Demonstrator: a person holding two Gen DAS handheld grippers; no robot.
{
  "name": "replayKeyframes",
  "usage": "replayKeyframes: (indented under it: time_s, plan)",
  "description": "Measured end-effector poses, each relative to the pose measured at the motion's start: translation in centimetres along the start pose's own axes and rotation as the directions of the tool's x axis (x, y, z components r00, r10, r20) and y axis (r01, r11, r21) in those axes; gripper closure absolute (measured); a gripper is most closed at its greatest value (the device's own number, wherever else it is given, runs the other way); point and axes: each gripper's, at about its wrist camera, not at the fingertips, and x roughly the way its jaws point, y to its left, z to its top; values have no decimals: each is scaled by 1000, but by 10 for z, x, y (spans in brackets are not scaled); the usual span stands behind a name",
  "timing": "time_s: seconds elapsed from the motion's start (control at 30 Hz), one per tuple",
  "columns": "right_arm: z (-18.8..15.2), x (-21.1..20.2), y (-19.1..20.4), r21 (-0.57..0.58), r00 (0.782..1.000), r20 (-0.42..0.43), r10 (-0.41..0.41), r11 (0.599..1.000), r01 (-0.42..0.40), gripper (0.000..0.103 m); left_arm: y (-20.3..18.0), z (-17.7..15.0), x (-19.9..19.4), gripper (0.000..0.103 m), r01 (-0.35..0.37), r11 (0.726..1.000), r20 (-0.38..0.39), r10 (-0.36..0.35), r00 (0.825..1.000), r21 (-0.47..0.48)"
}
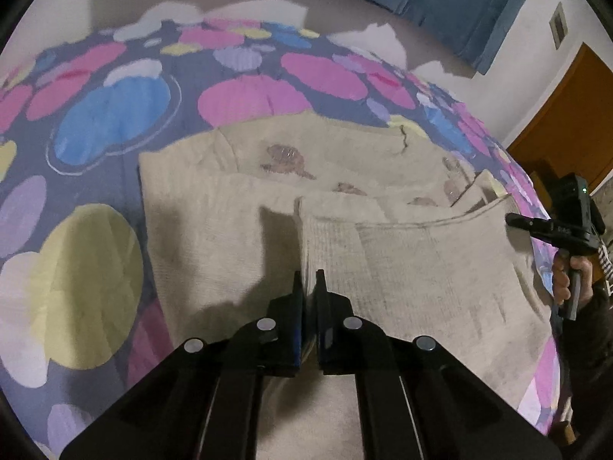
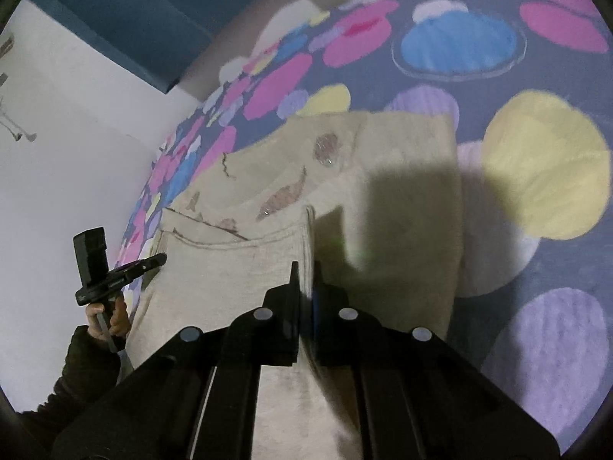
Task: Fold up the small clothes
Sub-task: 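Grasp the folded sweater edge with both tools and lift it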
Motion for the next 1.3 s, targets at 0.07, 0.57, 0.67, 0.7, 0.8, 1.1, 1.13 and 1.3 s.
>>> replayKeyframes:
  time_s: [0.07, 0.57, 0.67, 0.7, 0.8, 1.1, 1.13, 1.3]
  plan:
    - [0, -11, 7, -15, 1000, 31, 3, 1000, -2, 99, -3, 0, -10, 98, -1, 1000, 34, 1, 999, -4]
    - [90, -6, 15, 10, 986, 165, -7, 1000, 5, 99, 15, 81, -32, 99, -115, 991, 212, 128, 969, -73]
    - [110, 18, 2, 49, 987, 160, -24, 999, 17, 99, 30, 96, -6, 99, -143, 985, 184, 160, 970, -100]
    - [115, 26, -3, 62, 988, 152, -31, 998, 22, 99, 36, 99, 1, 99, -143, 983, 175, 162, 971, -115]
    - [121, 52, -20, 92, 991, 113, -65, 994, 55, 99, 52, 101, 24, 99, -144, 977, 142, 167, 976, -155]
    - [110, 89, -67, 196, 996, 59, -62, 979, 49, 99, 77, 83, 54, 98, -130, 970, 113, 156, 981, -208]
    - [109, 88, -68, 199, 996, 61, -58, 979, 44, 99, 78, 82, 54, 98, -123, 969, 118, 151, 982, -212]
    - [109, 86, -70, 224, 997, 67, -36, 974, 20, 99, 81, 84, 55, 95, -109, 968, 104, 135, 985, -224]
